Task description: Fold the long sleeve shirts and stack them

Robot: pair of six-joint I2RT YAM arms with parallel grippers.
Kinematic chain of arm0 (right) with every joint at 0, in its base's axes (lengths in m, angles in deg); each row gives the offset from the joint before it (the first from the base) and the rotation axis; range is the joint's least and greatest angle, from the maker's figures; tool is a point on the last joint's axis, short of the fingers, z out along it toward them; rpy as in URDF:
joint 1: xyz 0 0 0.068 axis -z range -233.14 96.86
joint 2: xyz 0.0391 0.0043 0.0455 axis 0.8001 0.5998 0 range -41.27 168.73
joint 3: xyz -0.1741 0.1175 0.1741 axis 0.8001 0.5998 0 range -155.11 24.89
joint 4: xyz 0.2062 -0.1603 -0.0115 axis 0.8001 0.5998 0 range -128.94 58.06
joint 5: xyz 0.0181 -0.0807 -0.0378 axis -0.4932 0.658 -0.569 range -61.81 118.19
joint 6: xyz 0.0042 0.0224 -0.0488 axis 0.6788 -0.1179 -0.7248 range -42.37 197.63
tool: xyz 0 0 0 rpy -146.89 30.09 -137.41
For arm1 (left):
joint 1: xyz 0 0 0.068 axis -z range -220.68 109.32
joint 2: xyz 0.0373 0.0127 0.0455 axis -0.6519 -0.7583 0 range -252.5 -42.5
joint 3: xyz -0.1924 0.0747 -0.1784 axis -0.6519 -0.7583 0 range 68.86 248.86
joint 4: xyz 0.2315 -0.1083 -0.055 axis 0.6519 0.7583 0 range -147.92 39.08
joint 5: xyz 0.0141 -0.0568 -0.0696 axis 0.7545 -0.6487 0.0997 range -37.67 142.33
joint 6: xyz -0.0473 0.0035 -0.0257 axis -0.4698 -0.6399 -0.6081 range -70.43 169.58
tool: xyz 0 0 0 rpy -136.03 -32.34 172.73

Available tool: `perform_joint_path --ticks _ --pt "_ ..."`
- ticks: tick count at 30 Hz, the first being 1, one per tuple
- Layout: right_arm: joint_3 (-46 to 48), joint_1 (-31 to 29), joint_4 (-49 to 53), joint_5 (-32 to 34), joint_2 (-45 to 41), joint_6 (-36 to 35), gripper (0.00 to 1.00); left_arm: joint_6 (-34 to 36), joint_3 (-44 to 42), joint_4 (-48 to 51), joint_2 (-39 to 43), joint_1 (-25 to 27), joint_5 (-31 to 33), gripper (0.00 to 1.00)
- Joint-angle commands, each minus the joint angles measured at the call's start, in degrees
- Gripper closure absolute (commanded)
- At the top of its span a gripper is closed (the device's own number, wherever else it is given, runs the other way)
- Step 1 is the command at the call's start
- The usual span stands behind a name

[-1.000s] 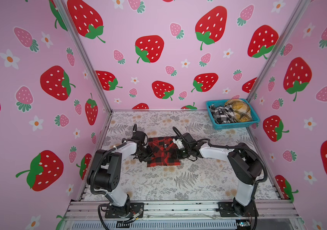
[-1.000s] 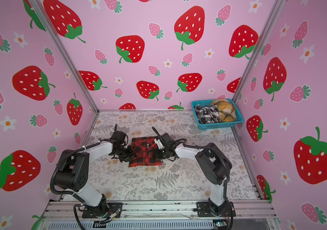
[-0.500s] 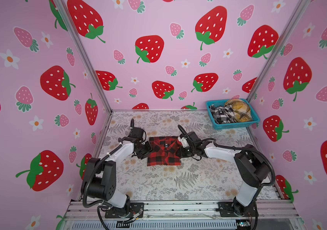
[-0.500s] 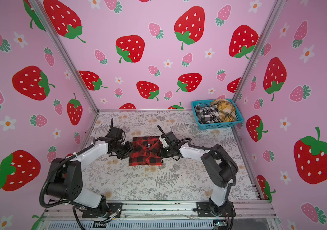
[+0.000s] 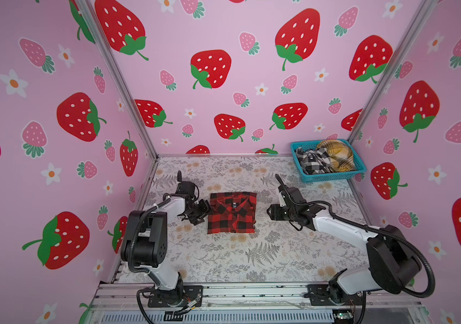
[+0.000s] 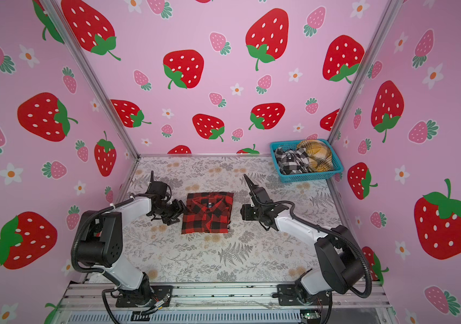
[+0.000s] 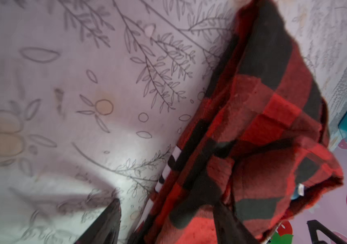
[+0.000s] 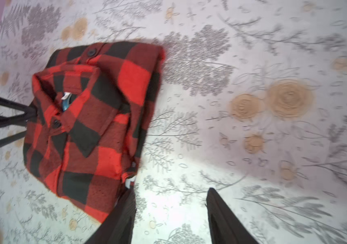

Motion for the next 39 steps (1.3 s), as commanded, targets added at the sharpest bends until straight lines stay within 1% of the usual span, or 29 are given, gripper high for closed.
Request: perform_joint_path --ticks 1,4,5,7,8,11,13,16,19,21,23,24,27,31,33,35,39 --pt "1.4 1.9 0.5 0.9 -2.1 1.1 0.44 -1.9 0.5 -6.1 -1.6 0.8 -4.3 0.33" --pt "2.4 2.9 0.4 0.3 -2.2 1.2 0.44 -2.7 0.5 -8.5 -2.9 1.9 -5.6 0.42" --pt "2.7 3.2 0.3 0.2 -2.2 1.3 0.45 -2.9 0.6 -9.0 -3.4 2.2 -5.8 0.47" --pt "3.4 4.1 -0.3 -0.3 -2.2 1.6 0.48 -3.6 0.8 -10.1 -4.7 2.5 -7.0 0.6" --pt "3.8 4.6 -0.6 -0.5 -2.3 2.0 0.51 -4.1 0.9 -10.7 -5.4 2.5 -7.7 0.66" --pt "4.7 6.3 -1.4 -1.6 -2.5 2.5 0.57 -4.6 1.8 -12.0 -6.6 2.5 -10.2 0.79" --pt "5.0 7.4 -1.4 -2.1 -2.7 2.5 0.58 -4.2 3.2 -10.8 -6.4 2.4 -10.8 0.89" --pt "5.3 8.8 -1.4 -2.6 -3.3 2.2 0.58 -0.7 6.5 -5.2 -5.1 1.7 -8.8 1.0" --pt "6.0 10.0 -1.6 -3.1 -4.0 2.1 0.6 3.9 10.2 1.4 -4.0 -0.4 -5.3 1.0" --pt "6.8 10.3 -2.5 -3.9 -4.4 2.4 0.61 7.8 12.8 6.3 -3.8 -2.4 -0.8 1.0" --pt "7.8 10.3 -3.9 -5.1 -4.5 2.7 0.62 12.9 16.3 12.0 -4.3 -4.2 9.4 1.0" --pt "8.4 10.3 -4.7 -5.7 -4.5 2.8 0.63 14.4 17.5 13.4 -4.7 -5.1 13.0 1.0" --pt "9.7 10.3 -6.8 -7.7 -4.0 3.2 0.65 17.9 20.8 15.6 -6.7 -9.6 20.5 1.0" --pt "12.0 10.1 -9.9 -11.5 -3.8 4.4 0.67 20.0 24.5 15.1 -9.9 -16.7 24.0 1.0" --pt "13.0 9.7 -11.3 -13.1 -3.7 4.8 0.68 22.0 27.2 15.4 -11.9 -19.1 25.5 1.0" --pt "13.6 9.0 -11.4 -13.7 -3.7 4.4 0.69 24.8 30.5 16.1 -14.2 -20.7 27.2 1.0" --pt "14.1 8.1 -11.5 -14.3 -3.6 2.6 0.71 30.2 35.9 16.9 -18.5 -21.8 30.2 1.0"
